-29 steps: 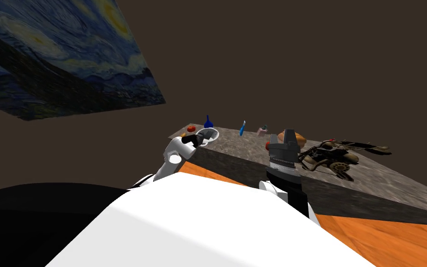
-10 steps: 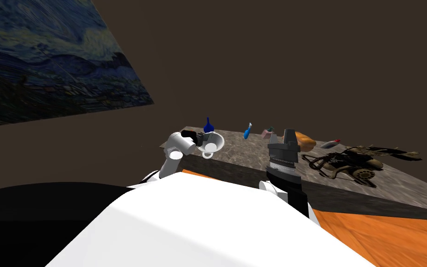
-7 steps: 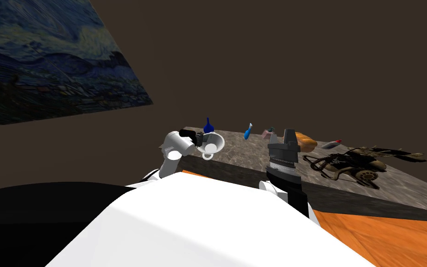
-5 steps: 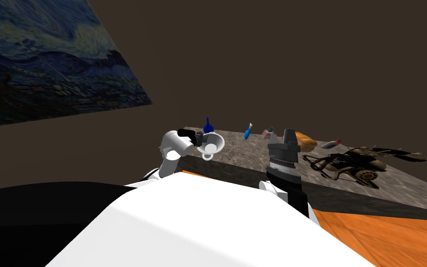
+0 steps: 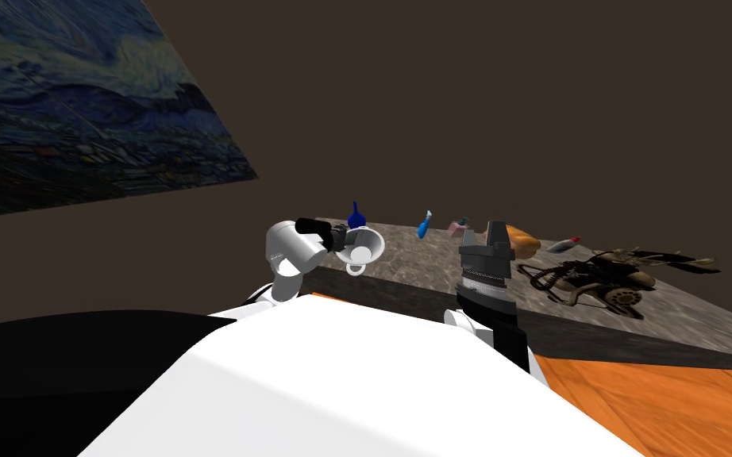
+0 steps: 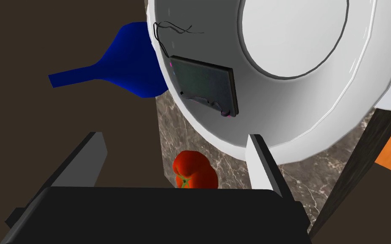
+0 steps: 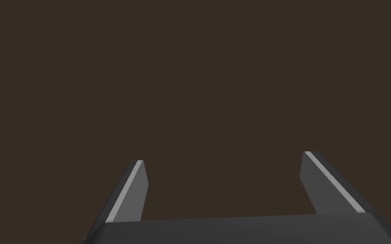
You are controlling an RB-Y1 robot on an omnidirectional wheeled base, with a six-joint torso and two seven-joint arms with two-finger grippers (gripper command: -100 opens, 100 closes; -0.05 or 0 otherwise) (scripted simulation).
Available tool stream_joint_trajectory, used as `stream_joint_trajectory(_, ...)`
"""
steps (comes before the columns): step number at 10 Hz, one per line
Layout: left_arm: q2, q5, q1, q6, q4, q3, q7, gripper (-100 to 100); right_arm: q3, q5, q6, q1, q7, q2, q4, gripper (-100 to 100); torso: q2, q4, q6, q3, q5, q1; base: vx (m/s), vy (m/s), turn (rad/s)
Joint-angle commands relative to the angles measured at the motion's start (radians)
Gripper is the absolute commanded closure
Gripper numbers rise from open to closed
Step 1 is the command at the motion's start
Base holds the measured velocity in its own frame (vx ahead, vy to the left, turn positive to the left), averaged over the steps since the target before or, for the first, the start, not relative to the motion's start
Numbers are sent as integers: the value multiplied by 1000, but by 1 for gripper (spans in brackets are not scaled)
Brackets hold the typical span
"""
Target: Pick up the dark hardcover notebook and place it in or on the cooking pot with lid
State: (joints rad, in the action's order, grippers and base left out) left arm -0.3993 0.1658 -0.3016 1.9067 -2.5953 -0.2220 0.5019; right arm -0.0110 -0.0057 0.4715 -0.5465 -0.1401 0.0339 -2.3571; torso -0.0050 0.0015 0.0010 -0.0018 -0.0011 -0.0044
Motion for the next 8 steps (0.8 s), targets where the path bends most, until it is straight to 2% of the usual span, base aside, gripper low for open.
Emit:
stream_joint_trajectory(1, -4, 9, -9, 29, -15, 6, 6, -100, 0, 0, 0, 0, 0, 0, 0, 0, 0, 0, 0, 0, 0, 0, 8, 11, -30)
stream_joint_trajectory(2, -1, 2, -6, 18, -9, 0, 6, -100, 0, 0, 0, 0, 0, 0, 0, 0, 0, 0, 0, 0, 0, 0, 0, 0, 0)
stream_joint_trajectory(3, -1, 3, -7, 22, -10, 0, 7, 0, 0, 0, 0, 0, 0, 0, 0, 0, 0, 0, 0, 0, 0, 0, 0, 0, 0)
stream_joint_trajectory(8, -1, 3, -7, 21, -10, 0, 7, 0, 0, 0, 0, 0, 0, 0, 0, 0, 0, 0, 0, 0, 0, -1, 0, 0, 0)
